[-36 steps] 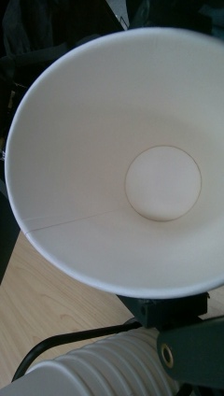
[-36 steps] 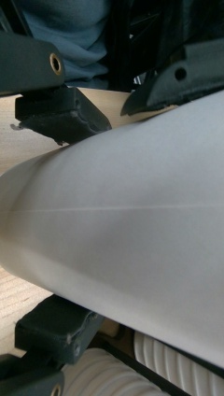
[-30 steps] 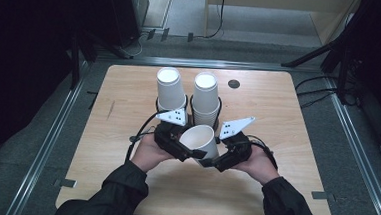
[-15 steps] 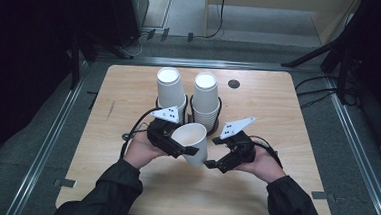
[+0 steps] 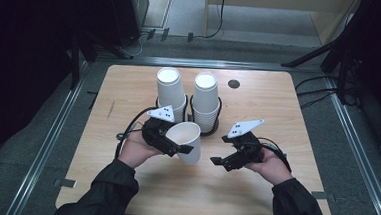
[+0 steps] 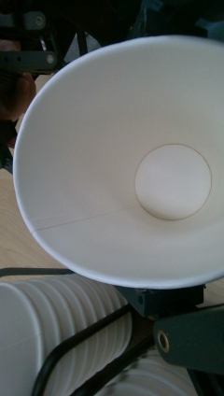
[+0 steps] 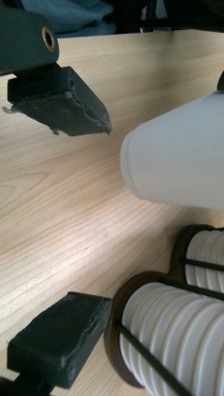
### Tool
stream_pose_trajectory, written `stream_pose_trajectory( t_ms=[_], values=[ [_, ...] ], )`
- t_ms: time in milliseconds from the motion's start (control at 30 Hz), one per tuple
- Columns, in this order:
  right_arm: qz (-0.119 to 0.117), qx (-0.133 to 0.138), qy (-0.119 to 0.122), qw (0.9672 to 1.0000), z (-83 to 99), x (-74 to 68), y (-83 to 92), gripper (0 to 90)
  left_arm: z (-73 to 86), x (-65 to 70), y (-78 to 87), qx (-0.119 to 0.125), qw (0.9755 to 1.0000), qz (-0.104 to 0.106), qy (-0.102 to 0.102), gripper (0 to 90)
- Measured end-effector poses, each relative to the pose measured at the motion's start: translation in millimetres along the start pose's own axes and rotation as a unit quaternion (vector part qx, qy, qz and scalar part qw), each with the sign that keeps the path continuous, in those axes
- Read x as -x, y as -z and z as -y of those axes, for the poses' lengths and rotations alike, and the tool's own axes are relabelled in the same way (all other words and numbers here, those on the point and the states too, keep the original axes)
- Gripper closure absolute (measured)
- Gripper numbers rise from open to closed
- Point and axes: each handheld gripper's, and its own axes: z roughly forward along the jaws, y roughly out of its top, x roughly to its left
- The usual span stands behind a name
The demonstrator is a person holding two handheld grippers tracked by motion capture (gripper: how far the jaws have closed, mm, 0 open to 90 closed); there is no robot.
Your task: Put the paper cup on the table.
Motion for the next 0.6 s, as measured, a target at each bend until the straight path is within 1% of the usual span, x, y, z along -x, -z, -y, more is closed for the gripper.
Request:
stream_pose_trajectory(
  t_ms=[133,167,233,267,300,333,400,433,500,533,600],
  values=[
    [0.007,-0.003,-0.006,0.9999,2.9,4.6,1.7,14.7,2.9,-2.7,0.5,-0.017,0.9998,0.006,0.005,17.0],
    [0.01,-0.005,-0.008,0.9999,3.6,5.7,1.9,14.7,3.7,-2.9,0.7,-0.02,0.9998,0.002,0.006,17.0],
    [0.013,-0.009,-0.011,0.9998,4.6,8.1,1.8,16.0,5.5,-5.0,1.4,-0.027,0.9996,0.001,0.009,17.0],
    [0.019,-0.012,-0.017,0.9996,5.4,10.1,1.4,16.2,6.4,-5.9,2.0,-0.03,0.9995,-0.001,0.009,17.0],
    [0.019,-0.012,-0.017,0.9996,5.4,10.1,1.4,16.2,7.5,-7.0,2.4,-0.031,0.9995,0.001,0.012,17.0],
    [0.026,-0.017,-0.02,0.9993,6.4,12.0,0.8,17.0,8.6,-8.3,3.6,-0.033,0.9994,-0.004,0.012,16.8],
    [0.027,-0.018,-0.021,0.9992,6.7,12.7,0.7,17.7,10.0,-10.3,5.6,-0.032,0.9994,-0.006,0.015,16.7],
    [0.029,-0.019,-0.022,0.9992,7.1,13.4,0.7,18.2,10.8,-11.0,7.0,-0.031,0.9993,-0.01,0.017,16.7],
    [0.033,-0.024,-0.014,0.9991,7.9,14.6,0.9,18.9,12.6,-13.8,9.8,-0.03,0.9993,-0.012,0.02,16.7],
    [0.04,-0.026,-0.01,0.9988,8.3,16.0,0.9,19.4,13.5,-14.6,11.2,-0.03,0.9992,-0.014,0.022,16.7],
    [0.041,-0.027,-0.012,0.9987,8.3,16.7,0.8,19.5,15.6,-16.5,13.5,-0.03,0.999,-0.018,0.026,16.7]
  ],
)
